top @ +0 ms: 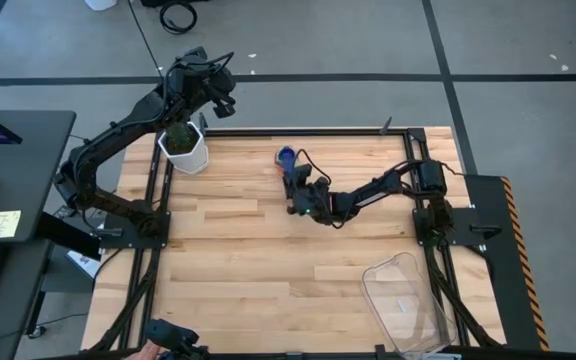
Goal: Nest measuring cups in basket
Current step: Stack the violet measuring cup on top of the green measuring cup
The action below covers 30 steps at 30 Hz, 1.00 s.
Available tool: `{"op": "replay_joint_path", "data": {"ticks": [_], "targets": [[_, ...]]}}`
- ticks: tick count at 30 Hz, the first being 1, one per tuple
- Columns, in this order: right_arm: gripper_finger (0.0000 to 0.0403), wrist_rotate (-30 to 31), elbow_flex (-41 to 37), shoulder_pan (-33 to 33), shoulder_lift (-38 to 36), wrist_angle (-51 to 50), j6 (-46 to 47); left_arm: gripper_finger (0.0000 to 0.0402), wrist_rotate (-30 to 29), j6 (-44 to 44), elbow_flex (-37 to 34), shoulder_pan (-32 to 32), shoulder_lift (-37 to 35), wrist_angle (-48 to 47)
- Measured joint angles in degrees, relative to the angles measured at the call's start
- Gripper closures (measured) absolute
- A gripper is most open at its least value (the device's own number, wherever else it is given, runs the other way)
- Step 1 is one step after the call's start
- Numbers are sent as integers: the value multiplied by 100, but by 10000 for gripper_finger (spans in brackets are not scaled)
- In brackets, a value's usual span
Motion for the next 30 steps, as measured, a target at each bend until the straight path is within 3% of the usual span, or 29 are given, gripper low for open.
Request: {"op": "replay_joint_path", "data": {"ticks": [8,11,13,17,23,26,30], "targets": [[311,1336,0,250,-66,292,-871,320,38,-118,1,0,0,-158],[312,1900,-87,294,-334,293,-1721,320,618,-435,2,18,0,-547],[312,1924,-261,275,-636,295,-2389,320,1222,-848,2,66,0,-667],[312,1605,-558,121,-1363,282,-4411,320,2116,-1812,2,121,42,-917],[312,408,-640,-174,-2446,128,-8364,320,2291,-2734,2,125,50,-1420],[312,-62,-635,-322,-2919,-383,-9101,320,2642,-3500,2,125,52,-1639],[312,-478,-634,-590,-3553,-2015,-8918,320,3320,-4624,-63,114,50,-1759]]}}
